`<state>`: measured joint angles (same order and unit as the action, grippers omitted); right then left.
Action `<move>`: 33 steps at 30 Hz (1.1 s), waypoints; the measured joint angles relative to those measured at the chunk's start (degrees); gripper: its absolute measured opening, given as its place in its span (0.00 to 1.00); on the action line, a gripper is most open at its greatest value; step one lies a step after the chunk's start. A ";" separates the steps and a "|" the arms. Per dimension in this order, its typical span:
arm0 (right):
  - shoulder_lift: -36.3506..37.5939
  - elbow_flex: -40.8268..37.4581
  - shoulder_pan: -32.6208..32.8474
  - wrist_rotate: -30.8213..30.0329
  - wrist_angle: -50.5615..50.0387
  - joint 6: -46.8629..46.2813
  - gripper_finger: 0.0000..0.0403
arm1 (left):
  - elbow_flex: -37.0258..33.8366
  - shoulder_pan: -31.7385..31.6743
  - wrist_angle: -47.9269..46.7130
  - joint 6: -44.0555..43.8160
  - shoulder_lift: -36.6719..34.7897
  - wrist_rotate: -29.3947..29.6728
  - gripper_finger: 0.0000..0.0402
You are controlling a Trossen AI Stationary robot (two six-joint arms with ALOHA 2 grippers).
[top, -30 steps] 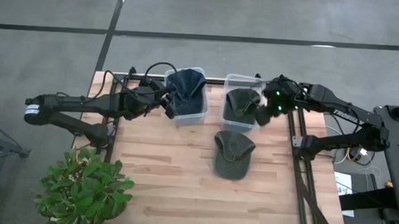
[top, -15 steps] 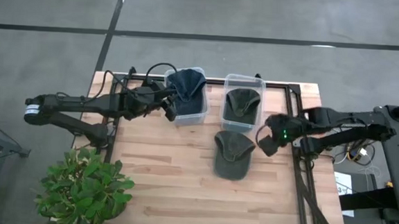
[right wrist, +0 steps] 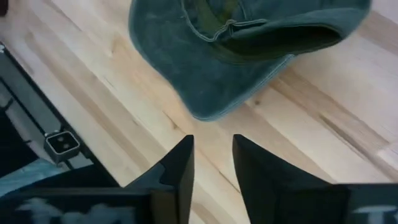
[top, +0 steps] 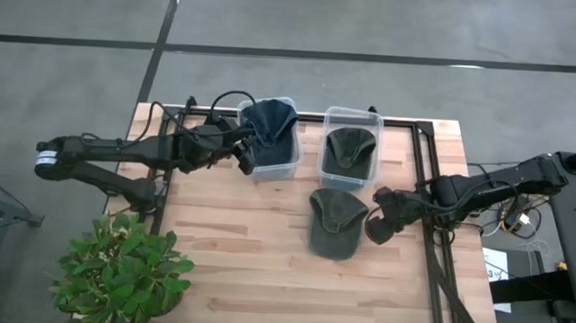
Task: Pick & Place hat
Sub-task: Put the black cap into the right transparent bin
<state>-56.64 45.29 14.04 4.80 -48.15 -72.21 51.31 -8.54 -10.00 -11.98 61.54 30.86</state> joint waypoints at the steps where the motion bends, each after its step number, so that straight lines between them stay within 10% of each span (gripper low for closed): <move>1: 0.00 -0.88 0.00 0.00 1.03 -0.28 0.28 | 0.00 0.00 0.00 -0.01 0.00 0.01 0.22; 14: -0.11 -10.19 -0.02 -0.67 9.47 -5.85 0.50 | 0.00 -0.01 -0.02 -0.16 0.00 0.01 0.22; 33: -0.13 -25.38 -0.06 -7.79 33.60 -15.66 0.51 | 0.00 0.00 -0.09 -0.54 0.00 0.01 0.22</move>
<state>-56.77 19.91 13.98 -3.00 -14.56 -87.87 51.31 -8.54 -10.09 -12.51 61.54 30.87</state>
